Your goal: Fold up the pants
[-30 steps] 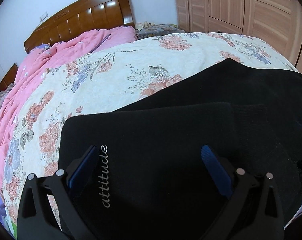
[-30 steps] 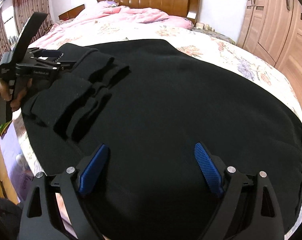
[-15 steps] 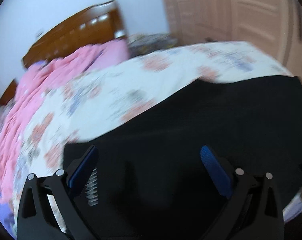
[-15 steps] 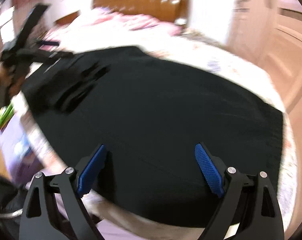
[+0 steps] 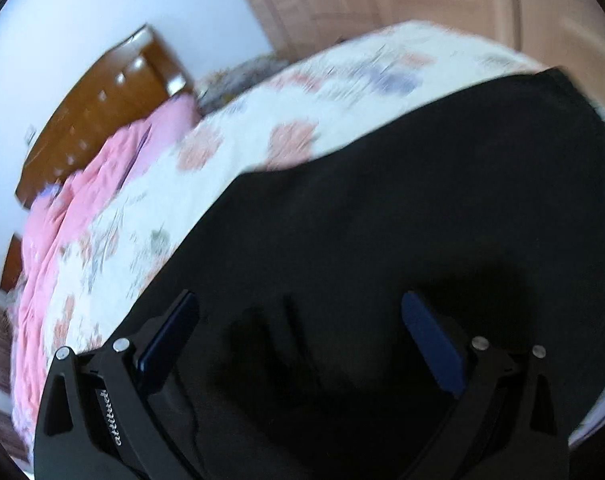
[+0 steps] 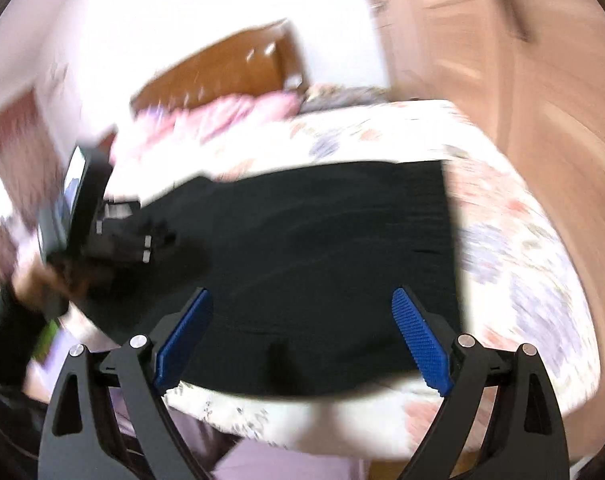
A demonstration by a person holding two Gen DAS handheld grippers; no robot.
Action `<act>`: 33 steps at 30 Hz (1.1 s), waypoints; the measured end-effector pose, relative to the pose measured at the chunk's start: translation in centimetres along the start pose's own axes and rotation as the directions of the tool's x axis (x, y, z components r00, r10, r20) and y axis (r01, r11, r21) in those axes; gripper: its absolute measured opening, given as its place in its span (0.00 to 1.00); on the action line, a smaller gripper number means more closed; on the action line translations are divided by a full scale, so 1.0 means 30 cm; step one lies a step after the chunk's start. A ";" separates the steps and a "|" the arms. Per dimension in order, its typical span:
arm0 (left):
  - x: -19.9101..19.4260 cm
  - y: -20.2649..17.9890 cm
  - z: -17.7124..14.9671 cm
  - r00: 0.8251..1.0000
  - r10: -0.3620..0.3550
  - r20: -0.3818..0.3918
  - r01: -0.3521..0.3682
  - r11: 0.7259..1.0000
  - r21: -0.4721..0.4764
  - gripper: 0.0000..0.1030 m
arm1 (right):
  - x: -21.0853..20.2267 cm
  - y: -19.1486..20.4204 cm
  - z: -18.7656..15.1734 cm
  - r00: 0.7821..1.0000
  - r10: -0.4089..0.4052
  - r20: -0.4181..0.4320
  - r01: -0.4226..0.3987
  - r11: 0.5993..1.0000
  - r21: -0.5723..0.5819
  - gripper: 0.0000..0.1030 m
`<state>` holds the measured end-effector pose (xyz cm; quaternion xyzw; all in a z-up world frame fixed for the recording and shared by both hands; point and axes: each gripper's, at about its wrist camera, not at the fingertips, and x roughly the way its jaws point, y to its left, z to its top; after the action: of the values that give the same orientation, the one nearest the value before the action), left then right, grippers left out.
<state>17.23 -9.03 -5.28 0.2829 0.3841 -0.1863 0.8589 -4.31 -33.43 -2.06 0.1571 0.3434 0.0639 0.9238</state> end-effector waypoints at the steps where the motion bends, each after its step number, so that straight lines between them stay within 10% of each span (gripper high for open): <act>1: -0.021 -0.022 0.014 1.000 -0.023 0.021 0.023 1.000 0.003 0.98 | -0.041 -0.047 -0.016 1.000 0.011 0.016 -0.012 0.998 0.059 0.86; 13: 0.076 -0.299 0.119 0.994 -0.101 0.035 0.098 0.992 0.085 0.99 | -0.029 -0.133 -0.165 0.986 0.165 -0.032 -0.150 0.947 0.283 0.86; 25: 0.115 -0.248 0.098 0.976 -0.217 0.031 0.218 0.975 -0.044 0.99 | 0.115 -0.136 -0.083 0.971 0.223 -0.083 -0.153 0.854 0.498 0.96; 28: 0.115 -0.234 0.088 0.969 -0.244 0.029 0.246 0.967 -0.067 0.99 | 0.121 -0.082 -0.081 0.972 0.185 -0.144 -0.111 0.904 0.412 0.96; 33: 0.109 -0.237 0.081 0.969 -0.246 0.035 0.248 0.966 -0.069 0.99 | 0.149 -0.097 -0.063 0.978 0.184 -0.101 -0.117 0.878 0.463 0.88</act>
<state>16.84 -16.37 -8.88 0.1987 0.4115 -0.2814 0.8438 -2.13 -34.68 -7.14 0.3901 0.4004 0.0647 0.8267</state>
